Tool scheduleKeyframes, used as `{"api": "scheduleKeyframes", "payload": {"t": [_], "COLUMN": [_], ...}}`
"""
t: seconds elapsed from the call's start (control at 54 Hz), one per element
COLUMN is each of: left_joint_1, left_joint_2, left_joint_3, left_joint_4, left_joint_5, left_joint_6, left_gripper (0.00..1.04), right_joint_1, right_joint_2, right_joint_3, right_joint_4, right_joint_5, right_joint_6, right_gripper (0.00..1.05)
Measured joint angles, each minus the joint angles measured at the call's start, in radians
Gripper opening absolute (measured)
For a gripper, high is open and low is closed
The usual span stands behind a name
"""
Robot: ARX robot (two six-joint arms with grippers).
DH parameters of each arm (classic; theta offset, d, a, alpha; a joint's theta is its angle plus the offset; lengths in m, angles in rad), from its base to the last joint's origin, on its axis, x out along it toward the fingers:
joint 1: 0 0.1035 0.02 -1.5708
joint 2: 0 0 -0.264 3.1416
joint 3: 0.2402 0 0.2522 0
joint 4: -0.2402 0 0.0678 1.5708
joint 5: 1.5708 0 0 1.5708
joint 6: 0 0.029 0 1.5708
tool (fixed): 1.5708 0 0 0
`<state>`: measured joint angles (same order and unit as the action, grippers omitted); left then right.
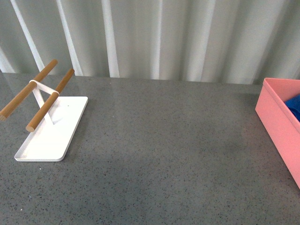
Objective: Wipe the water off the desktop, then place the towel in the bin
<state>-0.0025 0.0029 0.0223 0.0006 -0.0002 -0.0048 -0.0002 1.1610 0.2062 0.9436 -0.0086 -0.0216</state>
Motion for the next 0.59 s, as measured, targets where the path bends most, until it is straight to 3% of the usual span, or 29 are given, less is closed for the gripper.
{"api": "scheduleKeyframes", "payload": {"t": [0.222,0.333,0.593], "left_joint_1": [0.0,0.0,0.0], "left_joint_2": [0.0,0.0,0.0], "left_joint_3": [0.0,0.0,0.0], "left_joint_4": [0.0,0.0,0.0], "left_joint_5": [0.0,0.0,0.0], "left_joint_6": [0.0,0.0,0.0], "left_gripper": [0.98,0.98,0.98], "right_joint_1": [0.0,0.0,0.0], "right_joint_2": [-0.168,-0.188,-0.388], "right_joint_3": [-0.092,-0.143,-0.174], "right_joint_4": [-0.078,-0.042,-0.203], "right_joint_5": [0.0,0.0,0.002], "right_joint_6": [0.002,0.002,0.004], "right_gripper": [0.03,0.03,0.03]}}
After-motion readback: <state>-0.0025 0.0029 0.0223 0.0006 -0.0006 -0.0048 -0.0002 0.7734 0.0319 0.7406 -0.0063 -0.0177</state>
